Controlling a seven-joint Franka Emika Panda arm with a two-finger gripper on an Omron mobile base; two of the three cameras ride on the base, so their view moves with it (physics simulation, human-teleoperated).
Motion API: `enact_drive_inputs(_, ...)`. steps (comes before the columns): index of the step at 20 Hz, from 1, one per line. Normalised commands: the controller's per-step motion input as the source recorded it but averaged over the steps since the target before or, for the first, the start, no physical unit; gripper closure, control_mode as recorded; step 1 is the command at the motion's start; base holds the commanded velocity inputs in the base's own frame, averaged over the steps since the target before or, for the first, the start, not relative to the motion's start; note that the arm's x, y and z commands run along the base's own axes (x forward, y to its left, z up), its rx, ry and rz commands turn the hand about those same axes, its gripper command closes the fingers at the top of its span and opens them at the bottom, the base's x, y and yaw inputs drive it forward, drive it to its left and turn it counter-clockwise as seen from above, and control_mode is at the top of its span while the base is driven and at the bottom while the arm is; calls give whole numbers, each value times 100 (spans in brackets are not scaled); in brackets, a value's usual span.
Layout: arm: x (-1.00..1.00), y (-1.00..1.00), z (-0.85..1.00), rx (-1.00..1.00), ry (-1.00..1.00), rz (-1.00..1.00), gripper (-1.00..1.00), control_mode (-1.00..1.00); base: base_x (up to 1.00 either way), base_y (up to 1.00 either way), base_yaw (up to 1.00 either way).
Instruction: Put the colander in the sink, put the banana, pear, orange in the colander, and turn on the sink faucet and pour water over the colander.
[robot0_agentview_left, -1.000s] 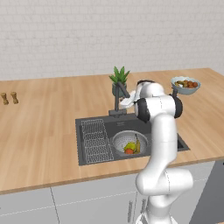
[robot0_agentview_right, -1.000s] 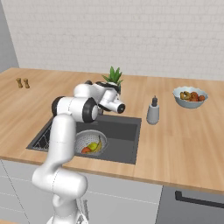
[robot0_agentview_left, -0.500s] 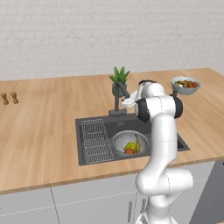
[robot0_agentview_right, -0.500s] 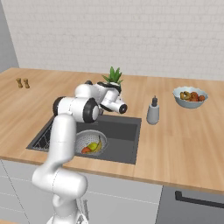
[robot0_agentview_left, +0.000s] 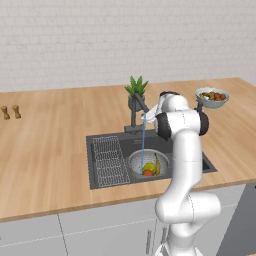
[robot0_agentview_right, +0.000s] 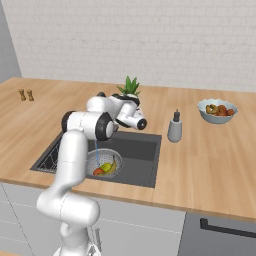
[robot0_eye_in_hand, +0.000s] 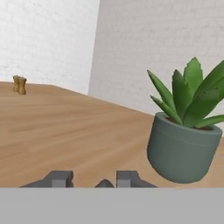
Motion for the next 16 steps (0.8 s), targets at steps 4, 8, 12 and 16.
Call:
enact_drive_inputs(4, 0, -49, -29, -5, 0, -4, 100, -100, 0, 0, 0)
enact_drive_inputs(8, 0, -33, -13, -4, 0, -5, 100, -100, 0, 0, 0)
enact_drive_inputs(12, -10, -9, 0, -1, 0, -5, 100, -100, 0, 0, 0)
enact_drive_inputs(16, -7, -18, 0, -1, 0, -3, 100, -100, 0, 0, 0)
